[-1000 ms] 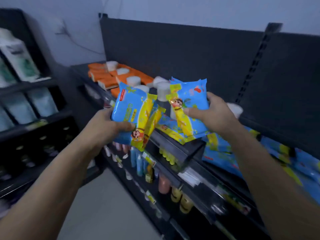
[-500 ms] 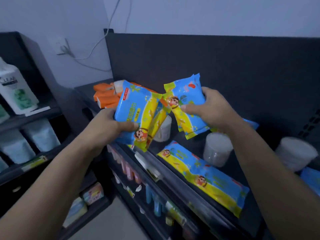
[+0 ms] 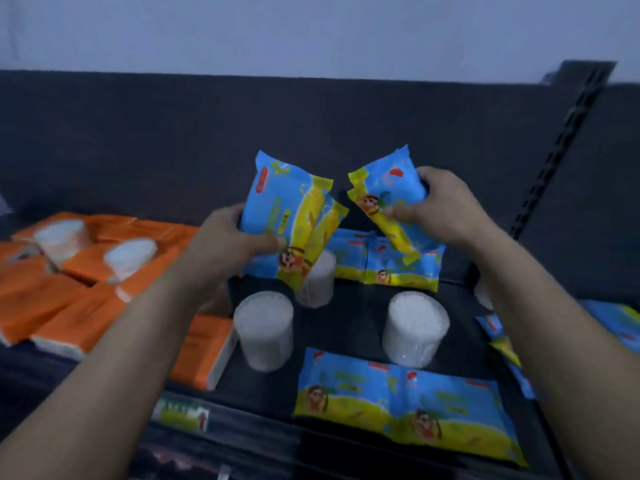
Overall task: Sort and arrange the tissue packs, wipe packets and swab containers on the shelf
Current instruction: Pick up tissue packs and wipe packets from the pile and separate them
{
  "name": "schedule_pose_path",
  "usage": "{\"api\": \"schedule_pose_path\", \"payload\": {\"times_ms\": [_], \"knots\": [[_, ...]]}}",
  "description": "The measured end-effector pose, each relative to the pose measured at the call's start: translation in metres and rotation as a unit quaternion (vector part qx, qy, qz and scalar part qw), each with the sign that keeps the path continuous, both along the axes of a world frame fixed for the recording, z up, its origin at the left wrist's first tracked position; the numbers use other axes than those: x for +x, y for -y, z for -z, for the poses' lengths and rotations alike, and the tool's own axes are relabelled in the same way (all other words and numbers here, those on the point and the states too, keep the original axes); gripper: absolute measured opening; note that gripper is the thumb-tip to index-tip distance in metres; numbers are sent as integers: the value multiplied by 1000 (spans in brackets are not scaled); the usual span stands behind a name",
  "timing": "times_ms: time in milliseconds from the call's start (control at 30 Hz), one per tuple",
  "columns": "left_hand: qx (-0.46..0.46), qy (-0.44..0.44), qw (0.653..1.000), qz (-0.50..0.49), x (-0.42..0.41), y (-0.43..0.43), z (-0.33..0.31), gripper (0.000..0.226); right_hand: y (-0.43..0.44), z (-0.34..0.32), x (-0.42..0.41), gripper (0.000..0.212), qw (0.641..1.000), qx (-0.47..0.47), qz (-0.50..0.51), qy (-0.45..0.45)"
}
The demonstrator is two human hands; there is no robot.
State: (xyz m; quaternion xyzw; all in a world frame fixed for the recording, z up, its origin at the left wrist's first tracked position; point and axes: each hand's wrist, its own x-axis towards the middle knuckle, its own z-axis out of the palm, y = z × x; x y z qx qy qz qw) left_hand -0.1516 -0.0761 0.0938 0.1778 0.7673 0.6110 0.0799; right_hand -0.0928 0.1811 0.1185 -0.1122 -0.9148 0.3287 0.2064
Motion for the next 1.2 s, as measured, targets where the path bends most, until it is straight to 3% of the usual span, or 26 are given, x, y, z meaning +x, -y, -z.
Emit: {"api": "schedule_pose_path", "payload": {"times_ms": [267, 567, 700, 933, 1200], "knots": [[9, 24, 994, 102, -59, -16, 4, 28, -17, 25, 0, 30, 976, 139, 86, 144], [-10, 37, 990, 135, -83, -46, 17, 35, -42, 70, -29, 48, 939, 196, -4, 284], [-15, 34, 994, 102, -87, -50, 18, 32, -49, 84, -47, 45, 937, 205, -22, 281], [-6, 45, 995, 87, -80, -70, 22, 36, -55, 92, -48, 53, 918, 307, -63, 242], [-1, 27, 996, 89, -76, -76, 19, 35, -59, 91, -44, 48, 918, 313, -66, 234]]}}
